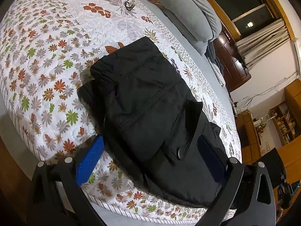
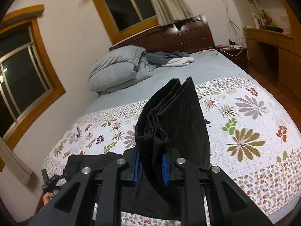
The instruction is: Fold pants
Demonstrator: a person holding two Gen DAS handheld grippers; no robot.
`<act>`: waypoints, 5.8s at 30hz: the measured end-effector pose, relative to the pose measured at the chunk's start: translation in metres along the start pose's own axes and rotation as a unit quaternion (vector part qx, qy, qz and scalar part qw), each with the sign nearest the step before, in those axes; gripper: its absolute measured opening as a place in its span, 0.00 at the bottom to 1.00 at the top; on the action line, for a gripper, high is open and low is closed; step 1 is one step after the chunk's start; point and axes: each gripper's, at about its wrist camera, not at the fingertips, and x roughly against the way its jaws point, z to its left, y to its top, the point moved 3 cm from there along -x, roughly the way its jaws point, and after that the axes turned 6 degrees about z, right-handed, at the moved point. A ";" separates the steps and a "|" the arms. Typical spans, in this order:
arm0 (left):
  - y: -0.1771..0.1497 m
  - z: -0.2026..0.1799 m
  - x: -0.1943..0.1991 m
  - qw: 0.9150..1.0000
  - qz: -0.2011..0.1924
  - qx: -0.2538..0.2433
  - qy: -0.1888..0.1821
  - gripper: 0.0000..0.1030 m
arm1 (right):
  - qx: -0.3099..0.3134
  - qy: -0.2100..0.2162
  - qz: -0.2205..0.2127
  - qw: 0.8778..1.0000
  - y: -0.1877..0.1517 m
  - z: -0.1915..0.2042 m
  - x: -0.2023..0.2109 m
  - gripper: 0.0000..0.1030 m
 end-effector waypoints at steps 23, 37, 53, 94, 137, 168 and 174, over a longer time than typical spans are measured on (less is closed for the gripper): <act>0.001 0.007 0.000 1.000 0.009 0.006 -0.018 0.95 | 0.171 -0.070 0.136 0.973 -0.104 0.136 -0.141 0.18; 0.003 0.008 -0.001 1.000 0.011 0.007 -0.020 0.95 | 0.264 -0.167 0.198 0.929 -0.193 0.171 -0.214 0.19; 0.000 0.009 -0.005 1.000 0.014 0.008 -0.020 0.96 | 0.135 0.020 0.186 0.973 -0.141 0.137 -0.156 0.53; 0.052 0.048 0.000 0.993 0.048 0.095 -0.041 0.96 | 0.381 0.259 0.529 0.713 -0.083 0.457 -0.470 0.85; 0.056 -0.028 0.035 0.999 -0.003 0.040 -0.031 0.25 | 0.418 0.297 0.528 0.677 -0.073 0.481 -0.448 0.29; 0.014 -0.205 0.082 0.987 -0.026 -0.148 -0.048 0.24 | 0.405 0.270 0.422 0.765 0.045 0.396 -0.291 0.29; 0.007 -0.223 0.084 0.985 -0.024 -0.166 -0.048 0.24 | 0.396 0.268 0.411 0.776 0.055 0.379 -0.278 0.29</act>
